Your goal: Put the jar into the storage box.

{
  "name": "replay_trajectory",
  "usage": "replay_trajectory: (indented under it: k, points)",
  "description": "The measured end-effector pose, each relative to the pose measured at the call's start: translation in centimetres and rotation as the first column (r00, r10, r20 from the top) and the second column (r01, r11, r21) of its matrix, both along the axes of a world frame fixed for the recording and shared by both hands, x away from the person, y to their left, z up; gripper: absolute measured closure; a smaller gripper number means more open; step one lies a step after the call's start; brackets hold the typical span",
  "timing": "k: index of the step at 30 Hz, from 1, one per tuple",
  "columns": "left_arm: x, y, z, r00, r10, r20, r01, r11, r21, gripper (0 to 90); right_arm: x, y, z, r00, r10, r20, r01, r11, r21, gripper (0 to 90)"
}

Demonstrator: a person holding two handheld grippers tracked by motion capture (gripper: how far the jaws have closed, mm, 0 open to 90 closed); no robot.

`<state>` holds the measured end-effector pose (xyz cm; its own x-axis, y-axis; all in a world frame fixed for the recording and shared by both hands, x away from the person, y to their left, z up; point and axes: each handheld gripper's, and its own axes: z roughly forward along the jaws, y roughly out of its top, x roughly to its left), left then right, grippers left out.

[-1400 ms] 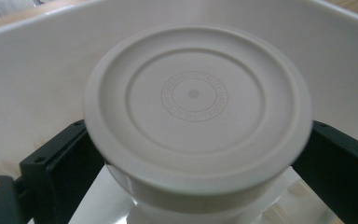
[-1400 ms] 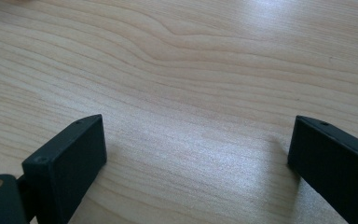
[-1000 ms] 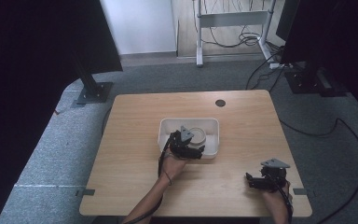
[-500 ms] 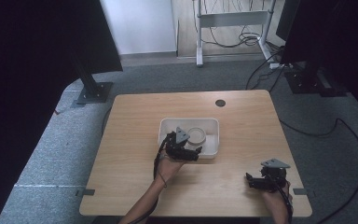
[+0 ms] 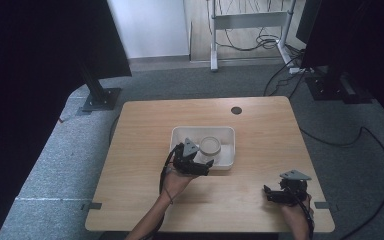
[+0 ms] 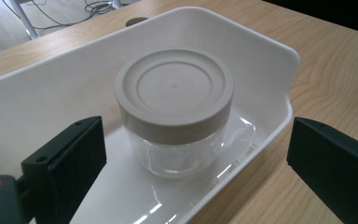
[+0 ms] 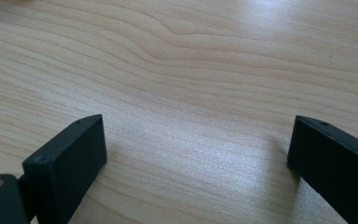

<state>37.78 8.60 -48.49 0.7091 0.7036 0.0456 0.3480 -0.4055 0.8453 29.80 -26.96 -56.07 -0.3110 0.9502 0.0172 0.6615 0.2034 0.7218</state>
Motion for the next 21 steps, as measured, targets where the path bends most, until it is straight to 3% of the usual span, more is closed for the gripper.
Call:
replay_trajectory:
  k: [21]
  points:
    - [-1.8,2.5,0.2,0.999,-0.045,-0.003,0.045,0.9987,-0.025,4.7,0.0,0.0,0.0,1.0,0.0,0.0,0.0,1.0,0.0,4.0]
